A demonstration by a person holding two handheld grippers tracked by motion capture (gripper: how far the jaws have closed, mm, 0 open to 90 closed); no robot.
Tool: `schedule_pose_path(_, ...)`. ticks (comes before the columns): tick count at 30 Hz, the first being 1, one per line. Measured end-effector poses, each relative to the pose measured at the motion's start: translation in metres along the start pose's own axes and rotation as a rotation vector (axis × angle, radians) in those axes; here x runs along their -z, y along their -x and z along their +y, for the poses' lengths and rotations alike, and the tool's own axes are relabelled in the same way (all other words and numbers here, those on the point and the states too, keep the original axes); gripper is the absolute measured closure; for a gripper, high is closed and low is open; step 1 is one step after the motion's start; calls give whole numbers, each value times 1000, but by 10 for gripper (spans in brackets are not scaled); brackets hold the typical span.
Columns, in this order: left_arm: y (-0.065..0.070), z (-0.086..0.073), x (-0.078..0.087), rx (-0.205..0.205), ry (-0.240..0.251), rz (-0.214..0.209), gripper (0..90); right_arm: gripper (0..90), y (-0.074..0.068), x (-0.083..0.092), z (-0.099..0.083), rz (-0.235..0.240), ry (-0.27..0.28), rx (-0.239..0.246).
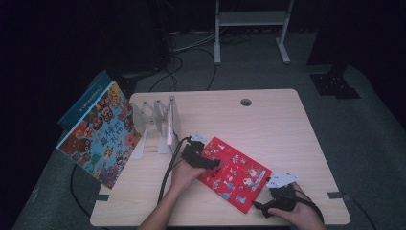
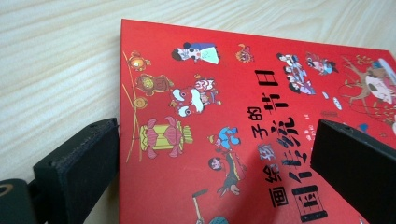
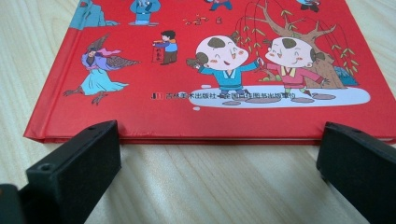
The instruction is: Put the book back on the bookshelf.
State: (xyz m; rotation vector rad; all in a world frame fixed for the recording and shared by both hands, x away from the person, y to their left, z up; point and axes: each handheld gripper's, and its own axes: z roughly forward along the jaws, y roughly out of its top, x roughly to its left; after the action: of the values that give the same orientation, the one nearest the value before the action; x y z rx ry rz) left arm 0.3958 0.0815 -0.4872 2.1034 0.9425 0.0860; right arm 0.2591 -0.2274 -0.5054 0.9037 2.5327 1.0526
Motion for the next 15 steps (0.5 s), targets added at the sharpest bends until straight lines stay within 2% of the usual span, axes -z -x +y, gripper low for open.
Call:
schedule_pose_path(3,1,2,4,0,18,-3,17,0,0,0,0,0,0,0)
schedule_pose_path(5,1,4,8,-20,27,-7,21,0,0,0,0,-1,0,0)
schedule_pose_path(9,3,11,17,-33,42,-12,40,0,0,0,0,-2,0,-2)
schedule_pose_path(15,6,19,30,-44,69,-43,45,0,0,0,0,-2,0,-2)
